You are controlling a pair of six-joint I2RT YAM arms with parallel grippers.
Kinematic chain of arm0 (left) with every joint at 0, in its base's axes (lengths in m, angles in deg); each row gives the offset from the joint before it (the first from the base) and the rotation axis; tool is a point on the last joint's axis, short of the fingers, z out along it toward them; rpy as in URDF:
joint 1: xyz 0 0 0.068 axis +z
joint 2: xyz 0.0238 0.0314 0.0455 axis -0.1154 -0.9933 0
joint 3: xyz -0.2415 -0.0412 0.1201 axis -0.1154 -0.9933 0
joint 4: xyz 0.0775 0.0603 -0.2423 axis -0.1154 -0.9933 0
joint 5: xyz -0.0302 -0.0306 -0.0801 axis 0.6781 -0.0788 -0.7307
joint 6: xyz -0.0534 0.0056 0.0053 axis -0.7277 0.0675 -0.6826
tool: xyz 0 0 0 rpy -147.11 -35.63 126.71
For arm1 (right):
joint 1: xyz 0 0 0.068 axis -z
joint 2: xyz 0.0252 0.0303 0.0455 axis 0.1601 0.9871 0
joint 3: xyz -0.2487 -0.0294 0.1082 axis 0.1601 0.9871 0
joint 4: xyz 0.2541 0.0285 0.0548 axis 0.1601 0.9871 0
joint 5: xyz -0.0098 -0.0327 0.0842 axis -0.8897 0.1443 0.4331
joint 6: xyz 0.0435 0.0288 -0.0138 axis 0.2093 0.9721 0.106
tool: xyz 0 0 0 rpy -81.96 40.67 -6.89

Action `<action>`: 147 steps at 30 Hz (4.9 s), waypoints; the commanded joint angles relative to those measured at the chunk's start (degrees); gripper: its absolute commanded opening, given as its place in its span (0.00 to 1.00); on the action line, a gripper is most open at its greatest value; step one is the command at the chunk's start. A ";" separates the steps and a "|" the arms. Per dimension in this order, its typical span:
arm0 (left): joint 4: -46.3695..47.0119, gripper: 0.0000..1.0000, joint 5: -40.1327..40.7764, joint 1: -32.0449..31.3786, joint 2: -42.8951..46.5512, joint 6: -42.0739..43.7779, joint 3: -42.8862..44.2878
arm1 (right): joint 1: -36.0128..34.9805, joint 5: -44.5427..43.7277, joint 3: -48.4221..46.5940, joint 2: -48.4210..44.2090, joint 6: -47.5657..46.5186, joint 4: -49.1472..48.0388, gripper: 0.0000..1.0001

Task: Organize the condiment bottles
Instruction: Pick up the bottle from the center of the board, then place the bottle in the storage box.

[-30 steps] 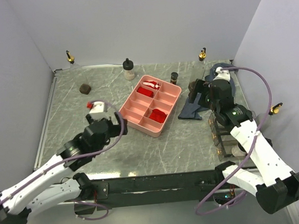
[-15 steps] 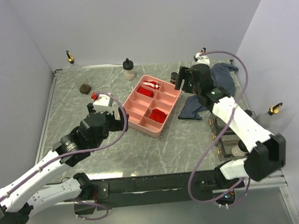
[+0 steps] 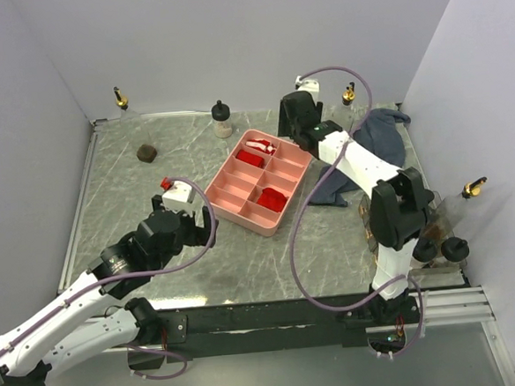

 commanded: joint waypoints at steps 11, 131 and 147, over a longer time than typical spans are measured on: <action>0.03 0.97 -3.35 0.73 1.72 1.07 -0.06 | 0.09 -11.41 -8.53 8.80 0.46 -0.58 0.68; -0.49 0.97 0.26 2.22 0.14 0.98 -0.24 | 17.76 -23.01 49.12 -43.93 18.65 2.32 0.25; -0.58 0.97 0.52 2.22 -0.91 0.98 -0.32 | 18.47 -24.06 52.20 -37.69 18.82 -4.72 0.31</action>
